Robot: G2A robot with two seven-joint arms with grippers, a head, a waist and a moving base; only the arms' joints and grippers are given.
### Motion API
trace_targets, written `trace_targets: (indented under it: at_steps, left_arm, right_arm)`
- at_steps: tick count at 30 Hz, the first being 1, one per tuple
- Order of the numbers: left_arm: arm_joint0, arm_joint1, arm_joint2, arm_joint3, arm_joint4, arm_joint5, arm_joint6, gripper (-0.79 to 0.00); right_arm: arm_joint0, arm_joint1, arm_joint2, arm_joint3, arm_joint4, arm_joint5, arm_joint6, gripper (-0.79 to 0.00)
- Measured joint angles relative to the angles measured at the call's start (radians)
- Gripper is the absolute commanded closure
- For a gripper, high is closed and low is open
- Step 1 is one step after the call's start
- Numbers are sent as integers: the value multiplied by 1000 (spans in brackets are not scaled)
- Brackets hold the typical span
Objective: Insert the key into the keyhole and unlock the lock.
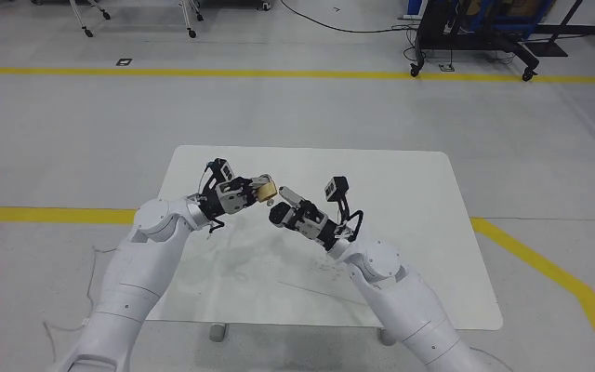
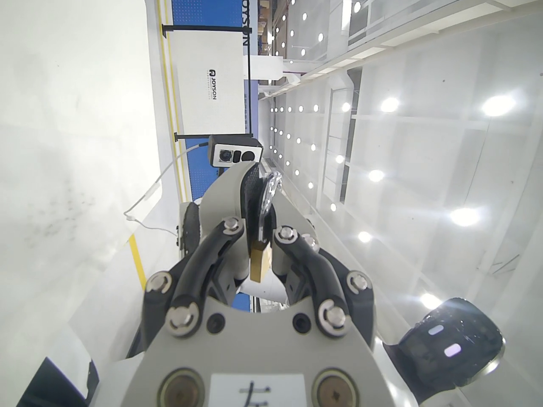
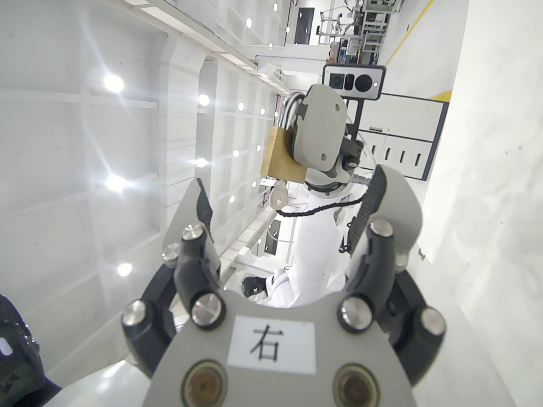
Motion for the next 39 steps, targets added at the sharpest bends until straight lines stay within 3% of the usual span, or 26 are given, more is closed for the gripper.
trace_targets:
  at_steps: [6,14,18,19,31,39]
  left_arm:
    - [-16,-4,8,25,-19,3,-31,0]
    - [-20,-6,14,32,-10,-6,-34,0]
    - [-19,-7,16,30,-7,-8,-34,0]
    - [-19,-7,16,30,-6,-9,-35,0]
    - [-18,-8,22,21,10,-27,-56,0]
    - [-2,-7,14,-1,26,-97,-48,0]
  right_arm:
    - [27,-6,-8,49,131,28,127,-351]
    - [37,-9,-9,67,155,29,163,-292]
    - [37,-10,-8,67,162,37,164,-160]
    - [38,-10,-7,67,164,39,163,0]
    - [37,-18,-1,77,243,70,164,0]
    - [55,-32,-7,138,495,226,281,0]
